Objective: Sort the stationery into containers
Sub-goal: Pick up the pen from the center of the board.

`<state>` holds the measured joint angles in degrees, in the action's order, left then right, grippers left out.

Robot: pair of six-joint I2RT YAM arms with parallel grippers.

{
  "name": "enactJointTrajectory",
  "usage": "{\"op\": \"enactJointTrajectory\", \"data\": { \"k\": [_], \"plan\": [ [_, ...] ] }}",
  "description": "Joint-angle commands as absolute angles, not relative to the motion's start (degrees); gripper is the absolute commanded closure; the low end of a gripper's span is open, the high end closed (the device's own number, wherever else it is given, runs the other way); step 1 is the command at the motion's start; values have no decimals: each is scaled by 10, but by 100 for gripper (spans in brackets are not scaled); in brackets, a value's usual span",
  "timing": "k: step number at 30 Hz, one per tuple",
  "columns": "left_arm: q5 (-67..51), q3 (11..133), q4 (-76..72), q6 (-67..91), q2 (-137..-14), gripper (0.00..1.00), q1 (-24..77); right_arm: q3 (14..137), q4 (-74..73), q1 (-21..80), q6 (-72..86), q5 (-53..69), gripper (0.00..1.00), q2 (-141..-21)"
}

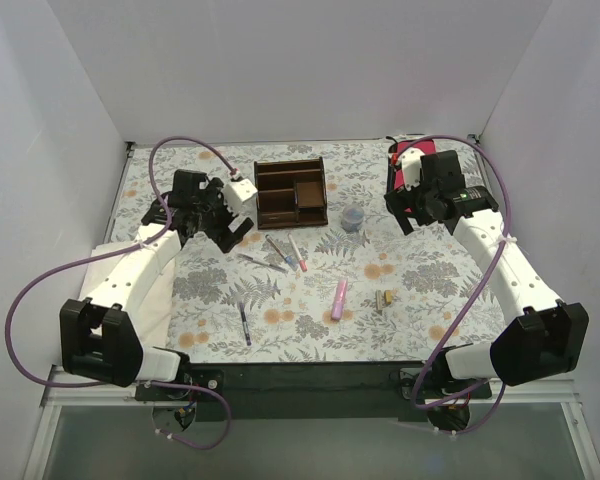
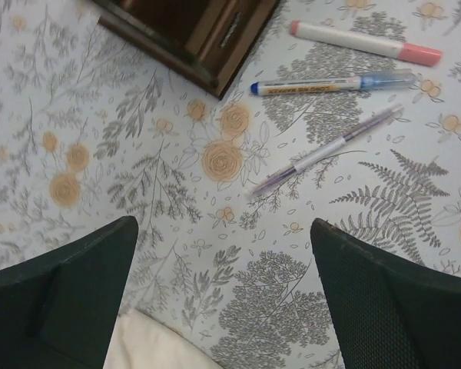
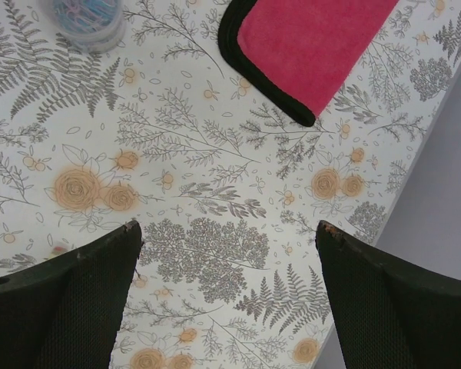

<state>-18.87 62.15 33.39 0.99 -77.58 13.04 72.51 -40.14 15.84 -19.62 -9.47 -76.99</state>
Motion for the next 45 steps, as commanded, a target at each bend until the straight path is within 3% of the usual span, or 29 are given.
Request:
{"op": "enactJointTrajectory", "data": {
  "k": [1,6,10,16,26,45],
  "plan": [
    [-246,669,401,-172,-772,7,163,742,-387,161,-185,-46,2,-766],
    [-224,658,458,-373,-796,11,236,730,-397,161,-283,40,2,-747],
    [-207,692,522,-396,-856,24,270,717,-412,161,-295,85,2,-738],
    [-195,693,476,-389,-908,44,308,707,-417,162,-285,123,3,-737],
    [-212,741,517,-403,-994,61,324,689,-418,162,-299,149,5,-733],
    [-190,715,468,-388,-1060,63,326,678,-418,162,-291,145,6,-727]
  ]
}}
